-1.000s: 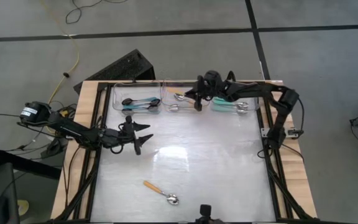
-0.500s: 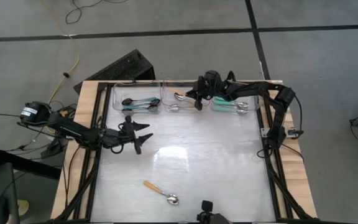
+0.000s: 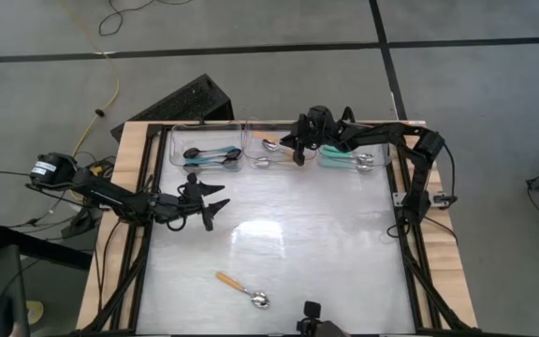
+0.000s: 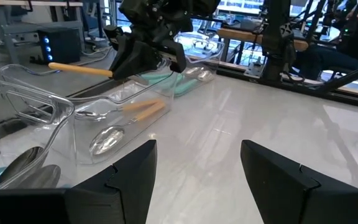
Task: Sort silverware by color (type)
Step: Put the top yellow spoon into the top center transparent bin
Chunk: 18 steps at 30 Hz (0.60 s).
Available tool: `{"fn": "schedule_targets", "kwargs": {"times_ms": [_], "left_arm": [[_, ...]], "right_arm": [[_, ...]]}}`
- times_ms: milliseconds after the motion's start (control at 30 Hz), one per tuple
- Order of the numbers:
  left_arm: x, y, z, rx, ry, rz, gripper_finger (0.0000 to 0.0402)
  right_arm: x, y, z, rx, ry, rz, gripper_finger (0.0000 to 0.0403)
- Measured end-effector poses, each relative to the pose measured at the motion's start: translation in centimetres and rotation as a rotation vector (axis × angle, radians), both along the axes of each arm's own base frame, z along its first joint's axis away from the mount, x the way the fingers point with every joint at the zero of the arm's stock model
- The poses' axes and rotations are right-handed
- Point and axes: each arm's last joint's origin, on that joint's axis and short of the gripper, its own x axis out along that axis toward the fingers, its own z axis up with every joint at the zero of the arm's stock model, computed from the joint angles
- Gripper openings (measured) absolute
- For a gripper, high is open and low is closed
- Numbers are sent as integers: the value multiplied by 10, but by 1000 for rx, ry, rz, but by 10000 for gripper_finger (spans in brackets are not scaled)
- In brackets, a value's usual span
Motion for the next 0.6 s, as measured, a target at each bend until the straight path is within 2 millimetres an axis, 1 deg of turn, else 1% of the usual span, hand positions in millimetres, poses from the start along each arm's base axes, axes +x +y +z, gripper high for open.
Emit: {"fn": "schedule_targets", "kwargs": {"times_ms": [100, 267, 400, 600], "left_arm": [[0, 0, 0, 0, 0, 0, 218], [0, 0, 0, 0, 0, 0, 218], [0, 0, 0, -3, -1, 2, 218], [0, 0, 0, -3, -4, 12, 218]], "right_arm": [[0, 0, -1, 0, 4, -4, 81], [1, -5, -13, 34, 21, -50, 82], [2, -8, -11, 45, 20, -83, 83], [1, -9, -11, 46, 21, -85, 83]]}}
